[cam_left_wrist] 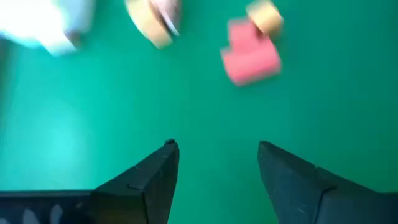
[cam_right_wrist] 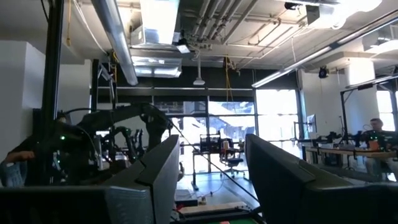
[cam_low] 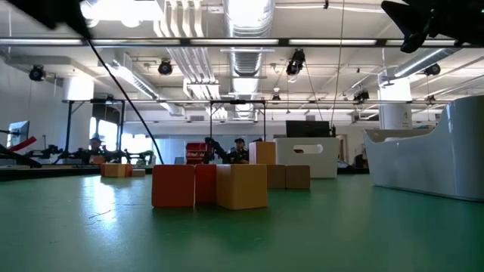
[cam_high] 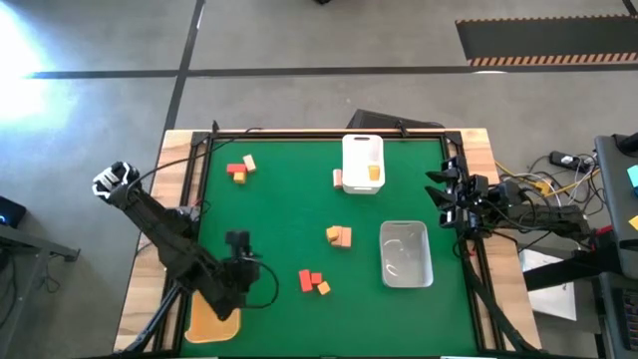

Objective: Sort & place blocks by color
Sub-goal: Put the yellow block into the white bin

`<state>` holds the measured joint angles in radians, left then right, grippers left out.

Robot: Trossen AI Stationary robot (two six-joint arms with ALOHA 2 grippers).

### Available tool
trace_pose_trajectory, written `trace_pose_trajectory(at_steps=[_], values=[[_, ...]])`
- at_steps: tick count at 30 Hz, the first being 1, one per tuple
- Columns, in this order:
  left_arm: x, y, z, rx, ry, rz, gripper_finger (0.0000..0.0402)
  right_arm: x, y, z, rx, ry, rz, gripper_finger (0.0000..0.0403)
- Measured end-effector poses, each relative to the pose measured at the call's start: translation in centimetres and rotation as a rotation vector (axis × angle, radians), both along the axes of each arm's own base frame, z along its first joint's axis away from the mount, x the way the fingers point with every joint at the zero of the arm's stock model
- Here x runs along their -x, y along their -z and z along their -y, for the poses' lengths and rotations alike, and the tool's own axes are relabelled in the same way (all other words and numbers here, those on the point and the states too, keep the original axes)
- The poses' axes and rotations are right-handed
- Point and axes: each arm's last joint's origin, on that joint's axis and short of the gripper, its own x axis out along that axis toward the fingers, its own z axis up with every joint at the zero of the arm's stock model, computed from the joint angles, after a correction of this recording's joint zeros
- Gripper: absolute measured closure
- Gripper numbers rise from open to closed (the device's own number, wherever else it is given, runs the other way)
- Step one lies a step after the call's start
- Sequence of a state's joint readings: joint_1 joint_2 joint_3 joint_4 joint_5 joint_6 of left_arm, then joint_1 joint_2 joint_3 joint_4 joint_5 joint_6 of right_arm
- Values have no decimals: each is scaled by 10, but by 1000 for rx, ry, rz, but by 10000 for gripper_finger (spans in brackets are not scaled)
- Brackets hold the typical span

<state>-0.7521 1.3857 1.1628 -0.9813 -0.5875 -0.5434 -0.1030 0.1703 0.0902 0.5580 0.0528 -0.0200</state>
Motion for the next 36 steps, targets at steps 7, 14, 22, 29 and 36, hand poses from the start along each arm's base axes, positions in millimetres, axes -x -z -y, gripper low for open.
trace_pose_trajectory(at_steps=[7, 14, 22, 29, 36], values=[[-24, -7, -27, -373, 158, 161, 255, -25, 3, 3, 16, 14, -42, 232], [-41, 2, -67, -551, 240, 328, 318, -56, 17, 6, -51, 12, -140, 232], [-27, 7, -117, -575, 187, 508, 364, -91, 3, 10, -85, 6, -221, 232], [-13, 5, -139, -601, 91, 559, 377, -134, -18, 15, -102, 11, -396, 232], [-8, 15, -142, -640, 103, 544, 378, -176, -32, 17, -143, 5, -646, 237]])
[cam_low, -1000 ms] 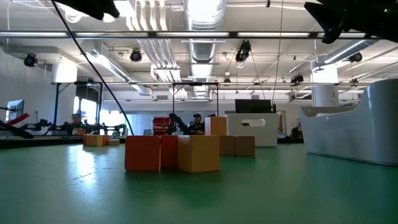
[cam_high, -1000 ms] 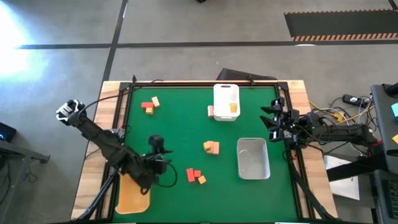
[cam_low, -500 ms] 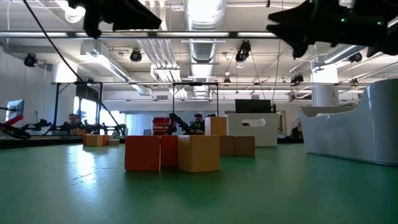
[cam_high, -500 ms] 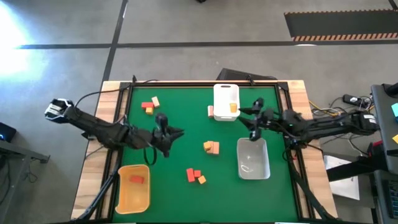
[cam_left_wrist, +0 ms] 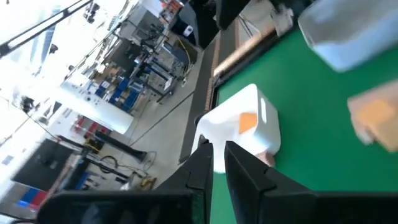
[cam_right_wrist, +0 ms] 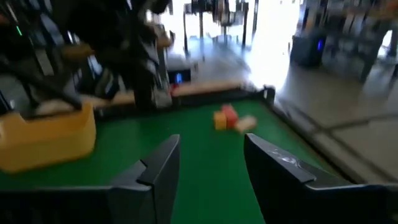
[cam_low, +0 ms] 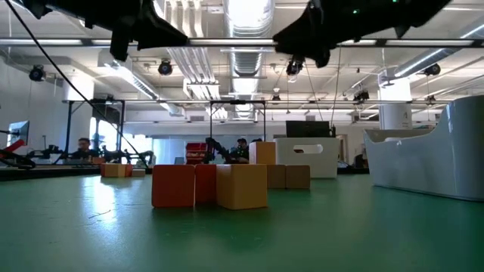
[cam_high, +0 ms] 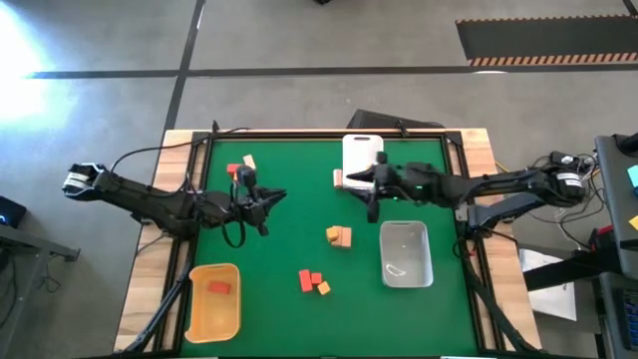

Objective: Sort & place blocks by color
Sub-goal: Put the yellow block into the white bin

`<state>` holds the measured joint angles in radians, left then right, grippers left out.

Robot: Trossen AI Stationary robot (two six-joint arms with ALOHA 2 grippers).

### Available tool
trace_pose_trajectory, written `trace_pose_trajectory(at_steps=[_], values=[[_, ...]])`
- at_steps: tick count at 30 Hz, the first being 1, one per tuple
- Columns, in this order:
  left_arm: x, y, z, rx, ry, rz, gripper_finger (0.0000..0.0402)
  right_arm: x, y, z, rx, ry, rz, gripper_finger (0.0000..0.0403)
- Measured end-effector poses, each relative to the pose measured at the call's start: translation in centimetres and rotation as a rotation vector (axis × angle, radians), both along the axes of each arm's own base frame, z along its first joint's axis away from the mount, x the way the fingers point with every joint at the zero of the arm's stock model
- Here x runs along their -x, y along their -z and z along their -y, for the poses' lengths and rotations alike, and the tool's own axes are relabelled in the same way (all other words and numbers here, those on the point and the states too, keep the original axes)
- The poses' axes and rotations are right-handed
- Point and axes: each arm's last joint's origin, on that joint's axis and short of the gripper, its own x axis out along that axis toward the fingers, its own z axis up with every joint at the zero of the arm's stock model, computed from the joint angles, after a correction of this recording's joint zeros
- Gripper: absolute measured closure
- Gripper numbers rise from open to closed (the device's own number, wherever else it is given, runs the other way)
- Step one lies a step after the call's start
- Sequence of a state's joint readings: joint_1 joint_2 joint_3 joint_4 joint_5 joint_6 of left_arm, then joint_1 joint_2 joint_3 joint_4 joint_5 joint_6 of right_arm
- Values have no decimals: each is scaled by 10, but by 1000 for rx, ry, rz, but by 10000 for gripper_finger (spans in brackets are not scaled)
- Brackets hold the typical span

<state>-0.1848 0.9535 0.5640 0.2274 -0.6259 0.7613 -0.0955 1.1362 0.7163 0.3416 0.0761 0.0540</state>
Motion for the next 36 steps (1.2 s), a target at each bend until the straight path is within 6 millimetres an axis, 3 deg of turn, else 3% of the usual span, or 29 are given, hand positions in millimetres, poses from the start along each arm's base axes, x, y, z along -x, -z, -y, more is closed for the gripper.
trace_pose_trajectory(at_steps=[10, 17, 22, 26, 36], values=[[1, -4, -1, -73, -4, -4, 378, -48, 2, -19, 4, -88, -343, 272], [1, -5, -1, -80, -7, -6, 378, -63, 6, -34, -18, -125, -612, 299], [1, -7, -1, -97, -5, -8, 378, -73, 14, -40, -19, -138, -705, 308], [1, -6, -1, -99, -5, -10, 378, -79, 26, -43, -10, -149, -743, 287], [1, -6, -1, -98, -6, -11, 378, -91, 57, -46, -32, -228, -834, 166]])
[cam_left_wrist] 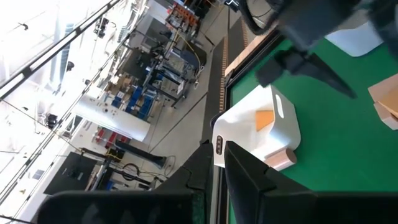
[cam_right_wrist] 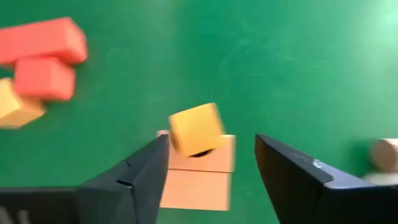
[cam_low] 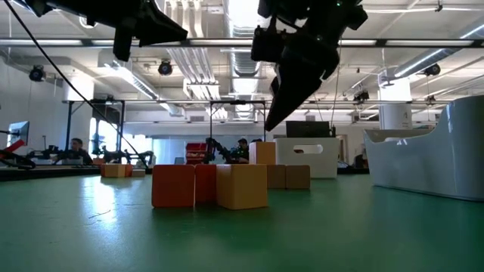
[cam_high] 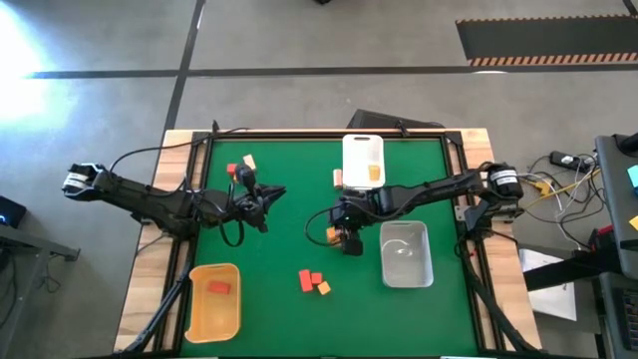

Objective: Sort & place blocks by color
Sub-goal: Put the yellow block into the white bin

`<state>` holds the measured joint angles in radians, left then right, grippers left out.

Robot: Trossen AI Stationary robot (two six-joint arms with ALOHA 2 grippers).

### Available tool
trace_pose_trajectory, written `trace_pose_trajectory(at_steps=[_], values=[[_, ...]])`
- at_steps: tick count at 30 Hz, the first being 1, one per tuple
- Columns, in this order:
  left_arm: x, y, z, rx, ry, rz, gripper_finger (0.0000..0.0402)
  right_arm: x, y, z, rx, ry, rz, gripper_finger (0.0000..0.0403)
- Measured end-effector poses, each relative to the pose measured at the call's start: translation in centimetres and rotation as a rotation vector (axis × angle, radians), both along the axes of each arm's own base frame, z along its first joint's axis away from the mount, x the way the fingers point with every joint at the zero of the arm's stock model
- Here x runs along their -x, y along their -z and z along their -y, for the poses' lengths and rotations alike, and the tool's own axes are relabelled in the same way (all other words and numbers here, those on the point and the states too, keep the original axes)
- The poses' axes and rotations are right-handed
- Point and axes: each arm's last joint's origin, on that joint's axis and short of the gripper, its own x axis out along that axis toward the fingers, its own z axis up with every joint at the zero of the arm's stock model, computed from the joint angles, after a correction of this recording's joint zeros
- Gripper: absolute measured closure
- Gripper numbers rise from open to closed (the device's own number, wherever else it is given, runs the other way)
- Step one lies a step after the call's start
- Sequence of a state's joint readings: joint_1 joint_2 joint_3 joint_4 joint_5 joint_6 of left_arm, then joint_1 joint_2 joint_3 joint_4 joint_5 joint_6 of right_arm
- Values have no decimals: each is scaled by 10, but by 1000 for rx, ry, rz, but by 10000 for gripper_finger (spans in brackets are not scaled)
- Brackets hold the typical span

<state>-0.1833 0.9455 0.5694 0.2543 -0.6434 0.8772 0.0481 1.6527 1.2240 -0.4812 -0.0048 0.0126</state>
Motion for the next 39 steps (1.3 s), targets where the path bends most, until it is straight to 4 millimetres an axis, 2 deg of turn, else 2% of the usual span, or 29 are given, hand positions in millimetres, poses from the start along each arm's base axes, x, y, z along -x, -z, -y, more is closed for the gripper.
trace_pose_trajectory(at_steps=[6, 11, 19, 28, 36, 39], values=[[0, 0, 0, 5, -1, 2, 378, -8, 16, -2, -5, -30, -10, 126], [0, 1, 0, 5, -1, 1, 378, -11, 21, -1, 8, -46, -12, 127], [0, 1, 0, 5, -1, 1, 378, -15, 24, -1, 18, -64, 13, 170], [0, 1, 0, 5, 0, 1, 378, -19, 43, 0, 24, -72, -36, 199], [0, 1, 0, 5, 0, 0, 378, -21, 41, 0, 23, -71, -30, 282], [0, 1, 0, 5, 0, 0, 378, -24, 36, 0, 22, -71, -13, 283]])
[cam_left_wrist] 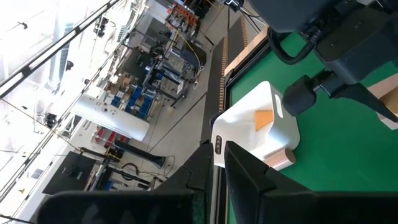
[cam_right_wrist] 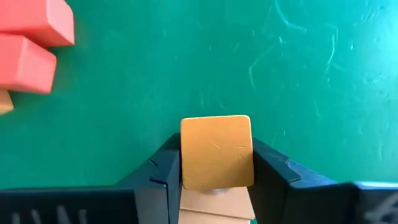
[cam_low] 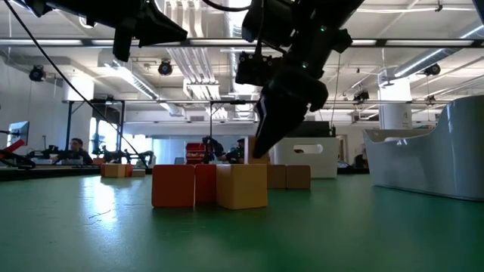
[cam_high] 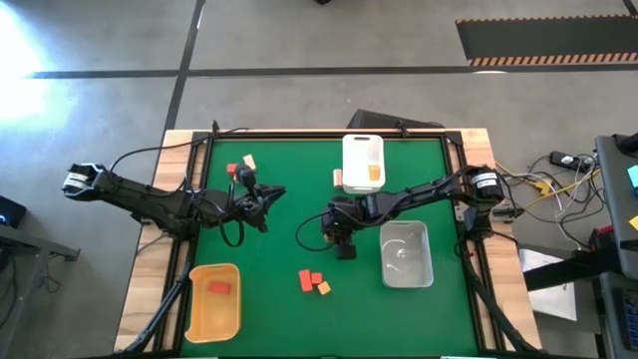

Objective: Sort & place blocks by color
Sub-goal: Put the yellow block into the white bin

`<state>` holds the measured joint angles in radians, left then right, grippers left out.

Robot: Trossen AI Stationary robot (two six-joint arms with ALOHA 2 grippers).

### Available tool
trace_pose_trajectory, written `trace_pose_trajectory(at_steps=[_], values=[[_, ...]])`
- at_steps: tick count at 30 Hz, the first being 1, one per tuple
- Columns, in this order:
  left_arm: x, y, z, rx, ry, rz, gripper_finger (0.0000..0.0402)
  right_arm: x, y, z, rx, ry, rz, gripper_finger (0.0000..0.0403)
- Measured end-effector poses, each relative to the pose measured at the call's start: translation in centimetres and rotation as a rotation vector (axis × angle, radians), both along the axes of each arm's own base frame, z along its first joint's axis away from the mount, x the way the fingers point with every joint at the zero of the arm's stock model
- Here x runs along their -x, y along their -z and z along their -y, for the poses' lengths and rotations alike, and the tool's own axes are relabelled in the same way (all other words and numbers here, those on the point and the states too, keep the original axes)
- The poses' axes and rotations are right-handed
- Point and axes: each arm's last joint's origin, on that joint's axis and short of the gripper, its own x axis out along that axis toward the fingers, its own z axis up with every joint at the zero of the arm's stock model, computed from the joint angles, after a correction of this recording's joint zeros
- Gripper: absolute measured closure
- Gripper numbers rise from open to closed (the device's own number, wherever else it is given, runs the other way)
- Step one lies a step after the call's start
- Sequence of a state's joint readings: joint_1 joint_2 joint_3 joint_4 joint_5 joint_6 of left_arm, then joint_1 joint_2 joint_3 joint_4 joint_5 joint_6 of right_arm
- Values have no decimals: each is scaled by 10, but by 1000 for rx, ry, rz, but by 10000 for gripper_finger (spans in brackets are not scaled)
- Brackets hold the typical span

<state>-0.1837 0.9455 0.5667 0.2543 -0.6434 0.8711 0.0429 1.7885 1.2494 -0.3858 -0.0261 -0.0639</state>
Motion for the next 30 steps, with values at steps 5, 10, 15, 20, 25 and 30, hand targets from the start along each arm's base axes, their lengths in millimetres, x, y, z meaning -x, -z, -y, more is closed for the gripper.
trace_pose_trajectory(at_steps=[5, 10, 15, 20, 25, 30], values=[[0, 0, 0, 0, 0, 0, 378, -6, -23, 4, 21, -1, 16, 283], [0, 0, 0, 0, 0, -1, 378, -6, -62, 27, 150, 42, 30, 283], [0, 0, 0, 0, 0, -1, 378, 8, -87, 73, 202, 107, 35, 283], [0, 0, 0, 0, 0, -1, 378, 37, -98, 140, 205, 295, -5, 283], [0, 0, 0, 0, 0, -1, 378, 69, -88, 212, 142, 590, -39, 283], [0, 0, 0, 0, 0, -1, 378, 89, -52, 257, 35, 795, -72, 283]])
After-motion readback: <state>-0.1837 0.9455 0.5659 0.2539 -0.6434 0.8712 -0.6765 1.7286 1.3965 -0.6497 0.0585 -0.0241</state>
